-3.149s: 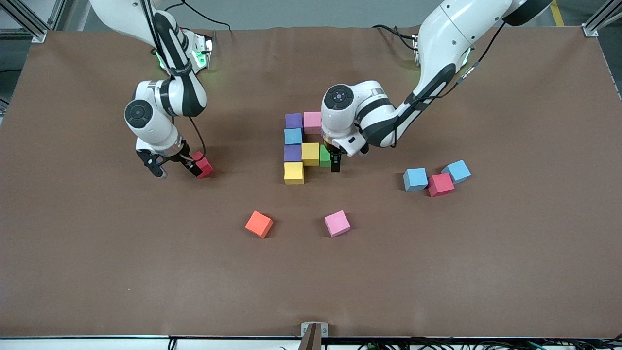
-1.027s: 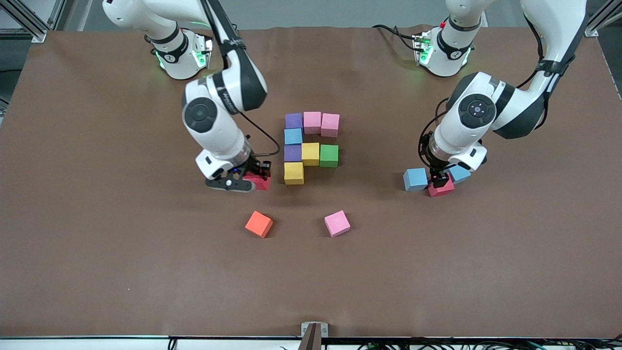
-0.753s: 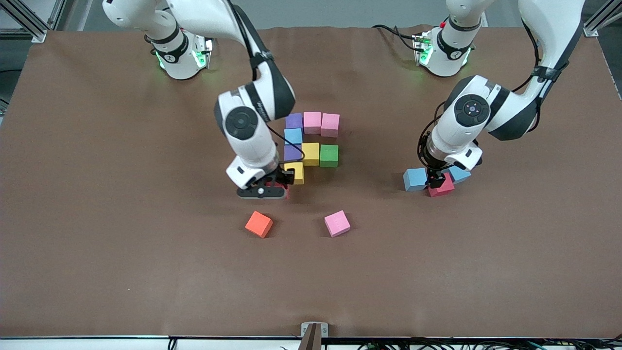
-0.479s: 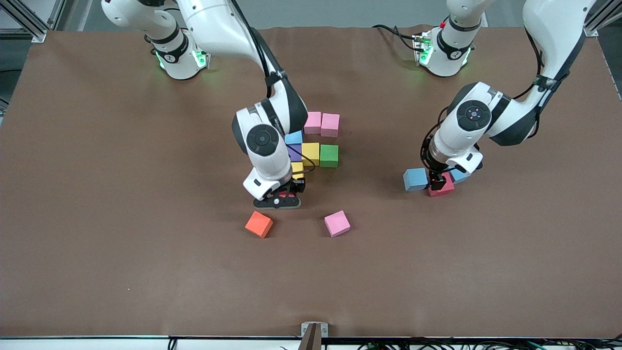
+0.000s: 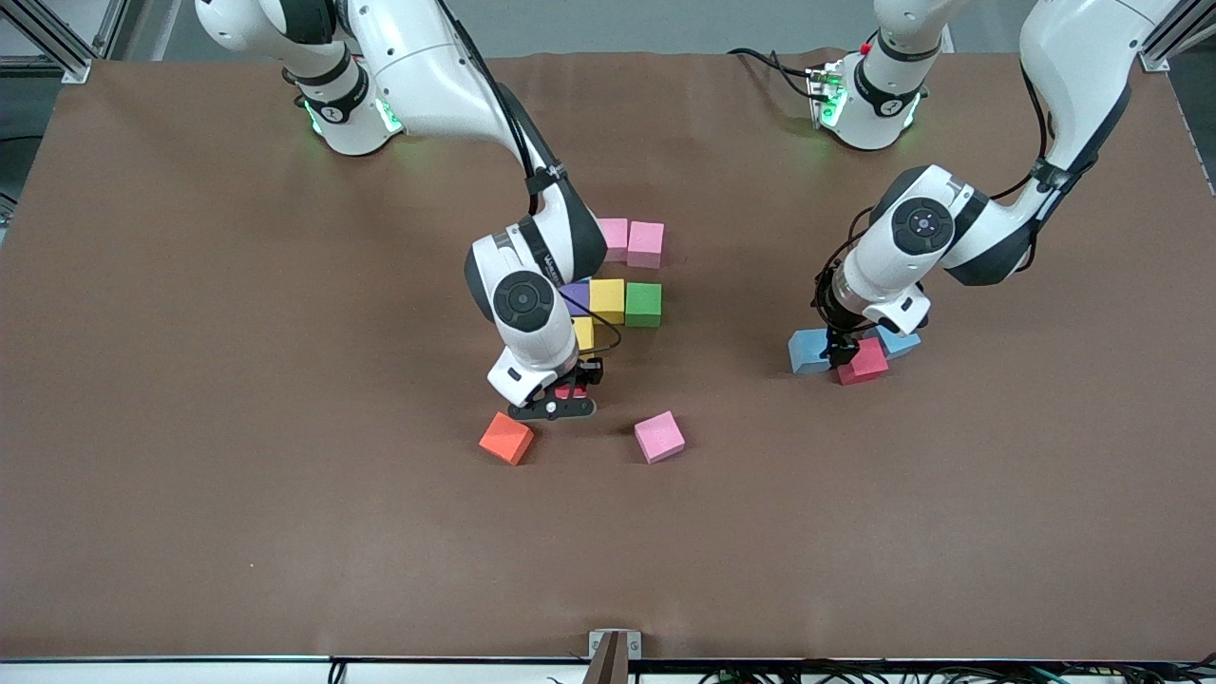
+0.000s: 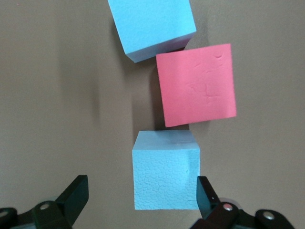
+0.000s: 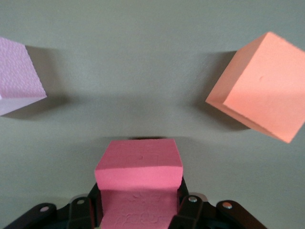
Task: Arrange 11 blocks into digit 3
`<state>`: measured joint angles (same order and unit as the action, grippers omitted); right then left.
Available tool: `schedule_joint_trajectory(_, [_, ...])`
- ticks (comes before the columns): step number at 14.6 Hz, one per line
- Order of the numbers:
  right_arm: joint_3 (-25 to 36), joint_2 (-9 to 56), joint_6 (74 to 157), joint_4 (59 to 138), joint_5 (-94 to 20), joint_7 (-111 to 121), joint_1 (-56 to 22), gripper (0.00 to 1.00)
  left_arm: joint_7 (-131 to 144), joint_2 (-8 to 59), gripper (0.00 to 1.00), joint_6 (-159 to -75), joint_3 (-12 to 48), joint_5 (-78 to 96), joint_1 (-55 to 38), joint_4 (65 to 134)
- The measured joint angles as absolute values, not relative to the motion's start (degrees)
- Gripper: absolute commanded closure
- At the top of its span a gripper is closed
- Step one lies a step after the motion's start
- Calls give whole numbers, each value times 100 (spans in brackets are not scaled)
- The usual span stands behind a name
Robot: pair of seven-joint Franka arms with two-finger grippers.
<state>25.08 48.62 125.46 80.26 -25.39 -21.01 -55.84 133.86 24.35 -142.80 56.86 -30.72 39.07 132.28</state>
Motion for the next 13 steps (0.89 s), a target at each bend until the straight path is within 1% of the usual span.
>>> schedule_joint_trajectory(3, [2450,4941,12520,7984,-2540,-2101,-5583,99,13894,2514,0,-14328,5607,-3589,3905,13216])
schedule_joint_trajectory(6, [2345,5011,12442,7890,-2540,-2103,-5551,99,14489,2807,0,-14366,5574,-4206,3904,13153])
schedule_joint_trajectory(10, [2330,5018,12043,7745,-2540,-2103,-5510,99,14589,3052,0,-14368,5566,-4310,3902,13090])
schedule_joint_trajectory(12, [2325,5022,12001,7720,-2540,-2106,-5509,99,14589,3104,1,-14368,5557,-4310,3881,13088])
schedule_joint_trajectory(13, [2321,5028,12001,7710,-2540,-2108,-5508,99,14590,3120,22,-14368,5506,-4311,3829,13083])
